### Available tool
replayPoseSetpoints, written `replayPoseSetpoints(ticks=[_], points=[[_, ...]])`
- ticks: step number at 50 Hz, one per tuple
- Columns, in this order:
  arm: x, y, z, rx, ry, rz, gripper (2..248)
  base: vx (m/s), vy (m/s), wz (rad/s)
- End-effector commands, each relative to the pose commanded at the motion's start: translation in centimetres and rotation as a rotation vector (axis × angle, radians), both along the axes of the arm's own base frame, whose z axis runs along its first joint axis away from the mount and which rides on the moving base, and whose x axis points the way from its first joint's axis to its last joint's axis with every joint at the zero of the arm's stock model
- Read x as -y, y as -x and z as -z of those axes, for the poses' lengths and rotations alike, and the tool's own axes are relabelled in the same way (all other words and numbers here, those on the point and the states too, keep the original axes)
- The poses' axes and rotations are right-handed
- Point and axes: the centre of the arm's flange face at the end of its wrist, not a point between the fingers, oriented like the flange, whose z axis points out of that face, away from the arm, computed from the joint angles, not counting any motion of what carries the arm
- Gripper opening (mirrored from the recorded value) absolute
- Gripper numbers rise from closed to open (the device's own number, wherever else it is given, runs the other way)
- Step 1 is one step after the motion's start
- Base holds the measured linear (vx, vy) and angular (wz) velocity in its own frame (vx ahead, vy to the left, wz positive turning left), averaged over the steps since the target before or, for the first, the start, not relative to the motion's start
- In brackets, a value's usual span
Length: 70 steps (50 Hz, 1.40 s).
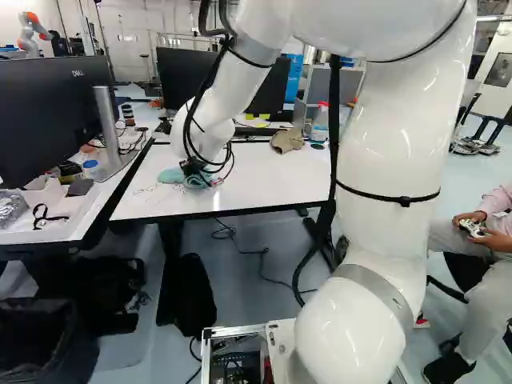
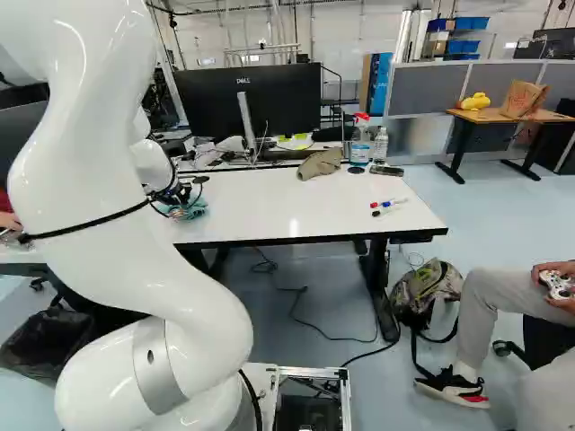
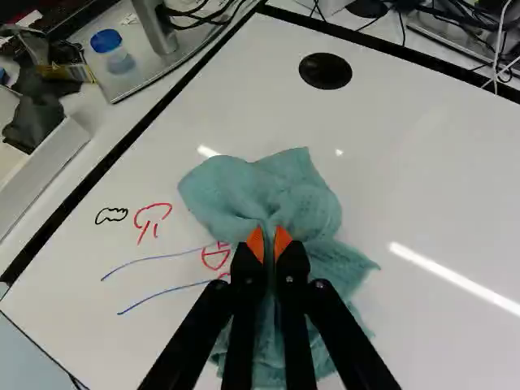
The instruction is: Clean the table with the green towel
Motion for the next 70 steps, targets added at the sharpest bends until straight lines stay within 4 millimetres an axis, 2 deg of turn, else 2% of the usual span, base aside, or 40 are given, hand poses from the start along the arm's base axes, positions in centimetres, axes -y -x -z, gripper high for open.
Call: replayPoseSetpoints(ticks=[17, 31, 46, 70], points=[[-2.1, -2.7, 0.2, 0.014, -0.009, -0.007, 35, 0.0, 0.0, 0.0], [-4.5, -3.4, 0.3, 0.023, -0.015, -0.035, 35, 0.0, 0.0, 0.0], [-7.1, -2.6, 0.4, 0.027, -0.018, -0.077, 35, 0.0, 0.0, 0.0], [-10.5, 0.2, 0.4, 0.027, -0.019, -0.152, 35, 0.0, 0.0, 0.0]])
